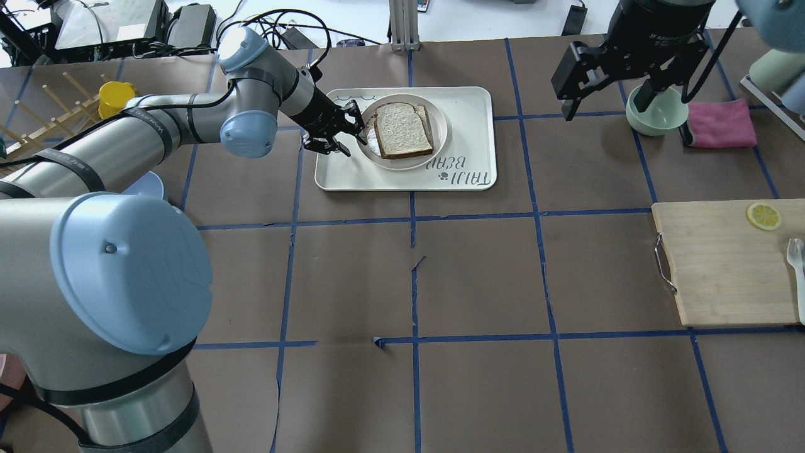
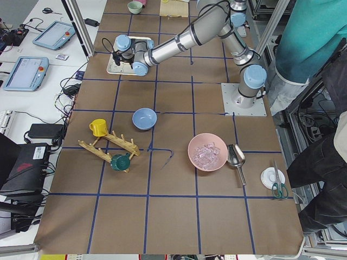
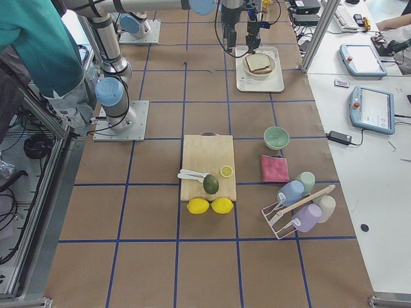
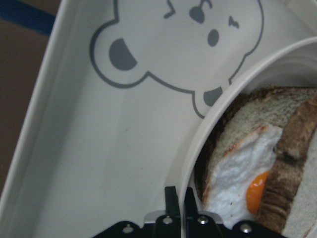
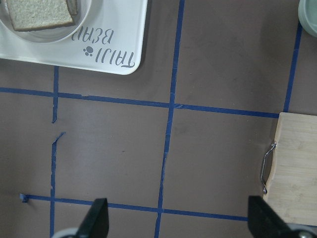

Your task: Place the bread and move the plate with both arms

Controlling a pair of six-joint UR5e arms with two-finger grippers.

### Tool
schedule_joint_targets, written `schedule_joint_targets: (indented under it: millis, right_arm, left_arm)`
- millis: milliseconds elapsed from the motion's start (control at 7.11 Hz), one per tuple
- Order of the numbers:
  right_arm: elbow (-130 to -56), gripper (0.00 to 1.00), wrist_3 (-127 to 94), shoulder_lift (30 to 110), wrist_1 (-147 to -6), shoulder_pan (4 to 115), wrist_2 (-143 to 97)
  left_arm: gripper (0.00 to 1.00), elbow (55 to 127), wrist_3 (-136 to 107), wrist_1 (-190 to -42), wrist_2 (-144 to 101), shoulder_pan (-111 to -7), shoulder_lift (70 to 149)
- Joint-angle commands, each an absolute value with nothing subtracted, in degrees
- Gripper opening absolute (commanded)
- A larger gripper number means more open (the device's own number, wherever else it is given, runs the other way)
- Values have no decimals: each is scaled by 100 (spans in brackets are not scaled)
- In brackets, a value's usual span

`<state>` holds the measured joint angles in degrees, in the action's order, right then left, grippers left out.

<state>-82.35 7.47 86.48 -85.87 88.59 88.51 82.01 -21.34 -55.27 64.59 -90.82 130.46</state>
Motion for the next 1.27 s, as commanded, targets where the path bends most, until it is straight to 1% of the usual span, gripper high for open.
schedule_joint_targets:
  millis: [0,422,844,985,1126]
  right_arm:
    - [-8235,100,747,8648,-8587,8859,8842]
    - [-8235,100,747,8648,-8587,8859,8842]
    - [-8235,100,747,8648,-8587,8859,8842]
    - [-8235,100,756,8648,-8587,8859,8850]
    - [-8235,100,756,8648,-8587,8859,8851]
  left_arm:
    - [100,8200,-2127,-6201,6573,-9140,12484]
    - [100,8305,-2083,-7817,7074,-9237,11105]
    - [100,8279,-1242,-9837,8048,-9246,9620]
    - [100,8297,-1117,-10235,8521,-9246,9172]
    - [100,8375,-1090,-10387,8604,-9237,8923]
